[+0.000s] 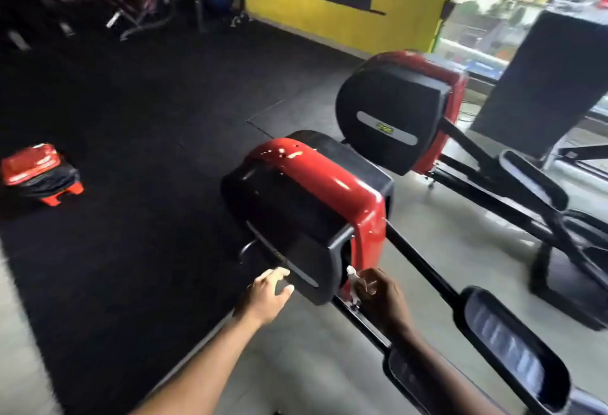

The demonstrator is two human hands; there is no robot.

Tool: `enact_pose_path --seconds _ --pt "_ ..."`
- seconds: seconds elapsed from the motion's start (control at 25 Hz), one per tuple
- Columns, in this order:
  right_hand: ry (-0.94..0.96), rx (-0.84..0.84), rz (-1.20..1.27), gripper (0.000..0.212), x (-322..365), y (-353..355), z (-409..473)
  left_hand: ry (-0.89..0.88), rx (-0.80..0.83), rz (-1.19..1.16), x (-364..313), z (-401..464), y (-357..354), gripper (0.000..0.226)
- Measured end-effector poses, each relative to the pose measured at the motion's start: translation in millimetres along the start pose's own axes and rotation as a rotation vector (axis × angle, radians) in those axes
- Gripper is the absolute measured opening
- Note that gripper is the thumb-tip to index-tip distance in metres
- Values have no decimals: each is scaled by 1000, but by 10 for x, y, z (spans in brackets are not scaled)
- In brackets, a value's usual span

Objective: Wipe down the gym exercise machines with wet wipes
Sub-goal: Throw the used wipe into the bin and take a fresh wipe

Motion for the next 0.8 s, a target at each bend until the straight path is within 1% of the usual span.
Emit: enact_pose_path --seconds 0.04,0.08,0.16,0.2,0.32,0.4,0.48,0.6,0.72,0.8 --pt "25 25 -3 16 204 -232 105 36 -20 -2 235 26 173 53" --pt "39 52 -11 21 385 -450 212 66 -41 -22 445 74 330 53" --pt "47 117 -56 30 646 -829 427 90 -77 -67 717 195 592 62" --pt "56 148 -74 32 793 -1024 571 104 -91 -80 868 302 717 62" --pt "86 194 -66 35 1188 -1575 1086 151 -101 -61 1260 688 1105 42" --pt "91 208 -8 39 1440 -1945 1466 154 -106 -59 1555 997 1356 42" --pt "55 236 45 37 1687 -2281 1828 171 -110 -37 1850 1285 1670 39" --pt "52 294 31 29 2101 -2832 2344 222 -99 15 2350 1714 2238 33" --pt "60 354 -8 14 2529 -3369 2877 285 -131 -18 2830 2120 2756 31" --pt "56 382 -16 15 2752 -3678 3199 296 -141 -56 3092 2366 2954 31"
Point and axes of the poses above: each hand's wrist, its own z-axis towards the middle knuckle, its own y-axis out of the back of the hand, x = y × z, the point moved 9 cm from there along z, towards the middle knuckle, and after that the axes turned 3 degrees about -x, right-handed, at the moved point
